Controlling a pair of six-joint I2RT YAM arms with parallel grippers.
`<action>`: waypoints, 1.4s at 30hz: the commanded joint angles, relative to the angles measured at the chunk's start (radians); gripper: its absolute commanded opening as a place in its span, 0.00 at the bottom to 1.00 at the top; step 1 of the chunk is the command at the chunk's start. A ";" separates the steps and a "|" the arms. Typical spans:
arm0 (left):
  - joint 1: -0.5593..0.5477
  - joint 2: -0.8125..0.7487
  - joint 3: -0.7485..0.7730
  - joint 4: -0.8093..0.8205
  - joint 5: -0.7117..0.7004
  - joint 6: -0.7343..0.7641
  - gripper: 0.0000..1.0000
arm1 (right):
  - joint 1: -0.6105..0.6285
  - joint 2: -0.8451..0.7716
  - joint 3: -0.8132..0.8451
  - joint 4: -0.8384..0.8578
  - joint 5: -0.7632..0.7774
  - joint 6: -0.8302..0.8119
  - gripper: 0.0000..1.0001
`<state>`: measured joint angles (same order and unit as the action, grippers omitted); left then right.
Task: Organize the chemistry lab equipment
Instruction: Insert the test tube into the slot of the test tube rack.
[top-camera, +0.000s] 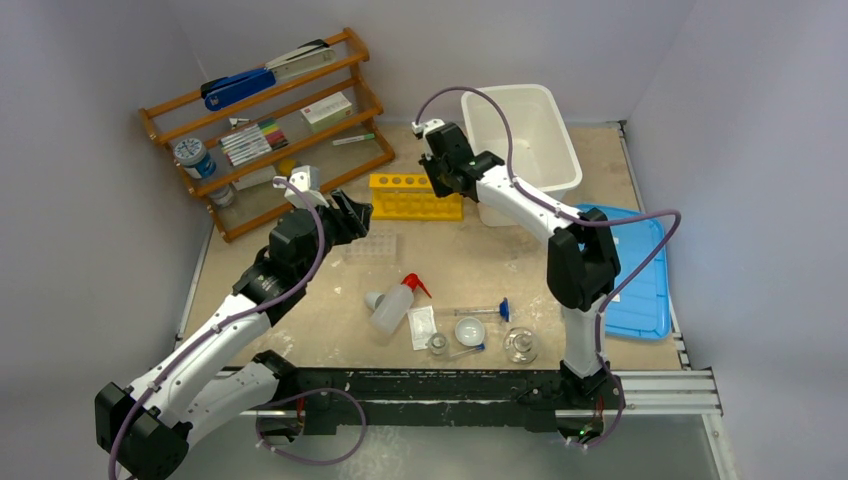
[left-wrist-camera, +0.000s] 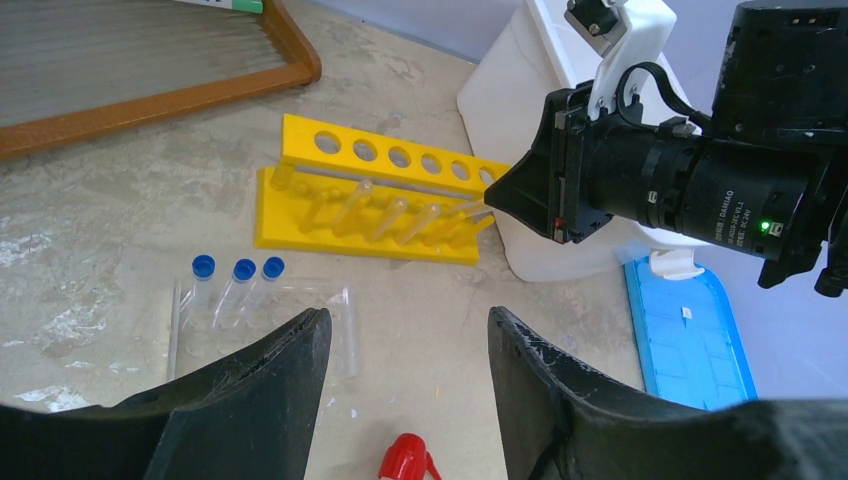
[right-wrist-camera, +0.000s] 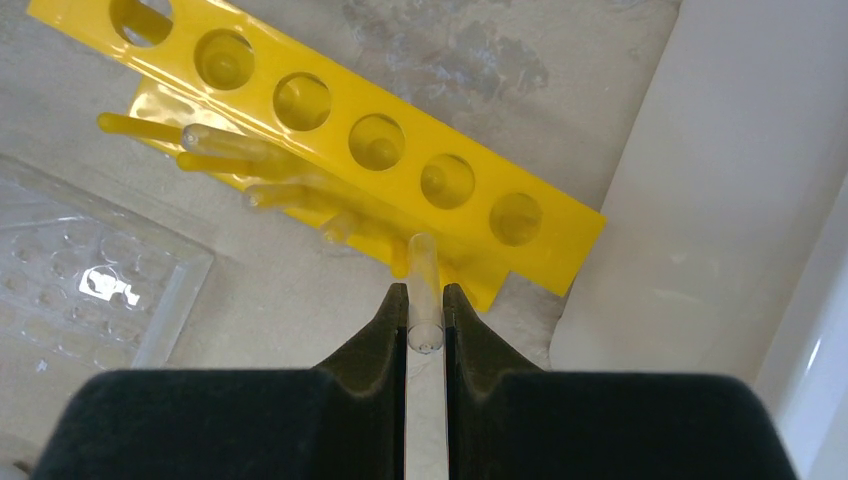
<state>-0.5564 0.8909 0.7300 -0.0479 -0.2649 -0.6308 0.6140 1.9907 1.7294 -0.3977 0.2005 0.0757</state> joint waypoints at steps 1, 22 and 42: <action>0.004 -0.008 0.017 0.031 0.010 0.020 0.58 | -0.004 -0.025 -0.010 0.014 0.010 -0.003 0.00; 0.004 0.011 0.017 0.049 0.025 0.017 0.58 | 0.000 -0.087 0.025 0.020 0.062 -0.033 0.00; 0.004 0.005 0.013 0.048 0.029 0.017 0.58 | 0.042 -0.069 0.046 0.002 0.070 -0.027 0.00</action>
<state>-0.5564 0.9051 0.7300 -0.0467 -0.2398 -0.6312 0.6537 1.9396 1.7351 -0.4004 0.2462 0.0566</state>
